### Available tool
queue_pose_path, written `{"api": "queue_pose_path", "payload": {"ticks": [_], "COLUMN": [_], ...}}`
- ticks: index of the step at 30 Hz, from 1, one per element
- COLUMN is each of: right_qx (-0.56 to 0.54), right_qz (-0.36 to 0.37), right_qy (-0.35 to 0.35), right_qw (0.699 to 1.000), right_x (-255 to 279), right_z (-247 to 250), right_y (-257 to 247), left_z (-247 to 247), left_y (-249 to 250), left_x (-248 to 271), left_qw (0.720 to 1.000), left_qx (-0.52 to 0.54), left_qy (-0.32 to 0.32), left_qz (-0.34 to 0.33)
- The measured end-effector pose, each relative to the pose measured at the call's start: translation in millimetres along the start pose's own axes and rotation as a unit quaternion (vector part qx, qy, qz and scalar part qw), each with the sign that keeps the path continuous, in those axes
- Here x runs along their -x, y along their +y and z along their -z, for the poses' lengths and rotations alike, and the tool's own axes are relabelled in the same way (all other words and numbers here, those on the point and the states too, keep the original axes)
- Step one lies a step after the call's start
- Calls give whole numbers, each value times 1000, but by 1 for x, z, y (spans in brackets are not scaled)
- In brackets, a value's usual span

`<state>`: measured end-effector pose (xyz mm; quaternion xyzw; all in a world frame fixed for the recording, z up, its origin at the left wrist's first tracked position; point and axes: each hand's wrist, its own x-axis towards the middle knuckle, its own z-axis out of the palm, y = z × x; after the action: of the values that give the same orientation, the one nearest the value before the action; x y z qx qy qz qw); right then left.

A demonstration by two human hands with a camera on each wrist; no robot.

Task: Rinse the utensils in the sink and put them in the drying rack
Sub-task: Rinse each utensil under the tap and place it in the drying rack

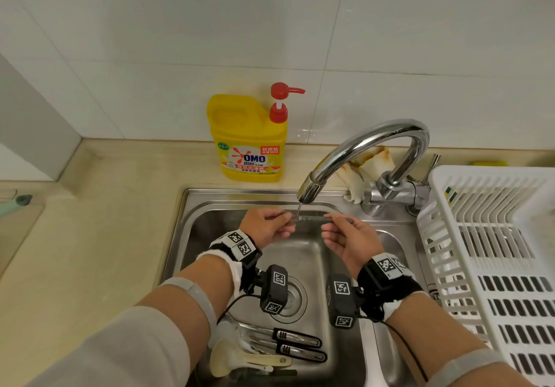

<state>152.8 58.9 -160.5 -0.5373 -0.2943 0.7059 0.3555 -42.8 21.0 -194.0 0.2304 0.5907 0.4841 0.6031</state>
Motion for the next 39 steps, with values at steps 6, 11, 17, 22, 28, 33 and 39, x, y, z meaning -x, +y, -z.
{"api": "queue_pose_path", "payload": {"ticks": [6,11,17,22,28,33,39], "right_qx": [8,7,48,88,86,78,77], "right_qz": [1,1,13,22,29,27,22], "right_qy": [-5,1,-4,-20,-17,-19,-11], "right_qw": [1000,1000,999,996,996,996,997], "right_x": [1,0,0,0,-1,-1,-6], "right_z": [0,1,2,0,-2,-4,-7], "right_y": [0,-1,-3,-4,-4,-5,-1], "left_z": [-3,-7,-7,-6,-3,-2,6], "left_y": [1,2,2,4,9,8,6], "left_x": [7,8,5,10,10,8,8], "left_qw": [999,999,998,998,1000,999,997], "left_qx": [41,49,67,63,18,37,58], "left_qy": [-26,-19,-4,-21,-16,3,52], "left_qz": [22,11,12,8,17,21,-4]}}
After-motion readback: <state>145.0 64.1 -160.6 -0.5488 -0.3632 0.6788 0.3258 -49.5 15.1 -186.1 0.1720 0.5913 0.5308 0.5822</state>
